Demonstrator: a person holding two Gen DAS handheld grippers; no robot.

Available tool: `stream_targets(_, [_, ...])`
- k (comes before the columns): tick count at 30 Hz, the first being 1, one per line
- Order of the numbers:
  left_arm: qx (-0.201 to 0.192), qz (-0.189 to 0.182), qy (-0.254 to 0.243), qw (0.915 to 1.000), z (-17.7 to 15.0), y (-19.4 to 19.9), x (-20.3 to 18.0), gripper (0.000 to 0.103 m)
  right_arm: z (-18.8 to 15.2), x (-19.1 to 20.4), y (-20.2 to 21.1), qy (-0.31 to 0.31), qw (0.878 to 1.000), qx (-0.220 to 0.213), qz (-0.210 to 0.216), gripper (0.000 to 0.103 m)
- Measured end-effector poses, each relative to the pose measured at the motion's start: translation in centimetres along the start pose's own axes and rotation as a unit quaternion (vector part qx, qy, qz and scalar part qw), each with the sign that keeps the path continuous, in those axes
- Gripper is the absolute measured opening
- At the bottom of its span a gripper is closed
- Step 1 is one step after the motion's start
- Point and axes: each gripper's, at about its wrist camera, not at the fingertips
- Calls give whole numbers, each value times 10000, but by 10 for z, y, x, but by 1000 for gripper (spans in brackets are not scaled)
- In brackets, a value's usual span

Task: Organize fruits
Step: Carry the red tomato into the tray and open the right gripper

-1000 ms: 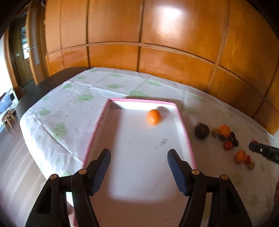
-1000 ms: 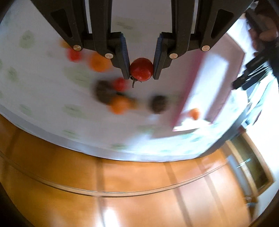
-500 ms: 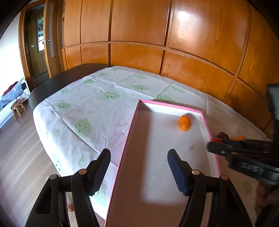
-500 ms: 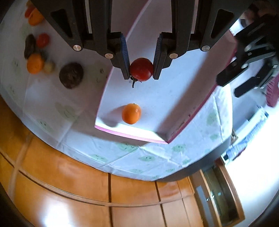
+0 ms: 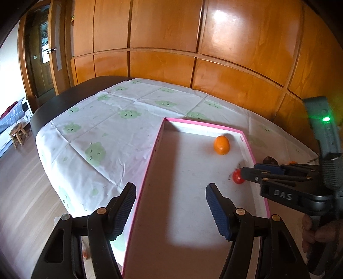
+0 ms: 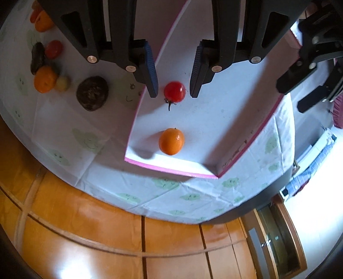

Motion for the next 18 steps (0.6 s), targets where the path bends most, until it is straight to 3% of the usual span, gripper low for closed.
stream_targets(9, [-73,-95,-266,9996,0,8,-21,70,-26,-21,45,-161,9988,-408,-230,31])
stream_targets(18, [-87,-191,-571,9981,-4,15,-44,70,-55,-51,70,-317,9968,-490,-549,31])
Point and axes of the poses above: each gripper's, at about its wrist camera, not at the fingertips, and y roughly against the way its jaws point, x to its left, z to its top, and after that the axes turned 5 degrees about -z, right-handed
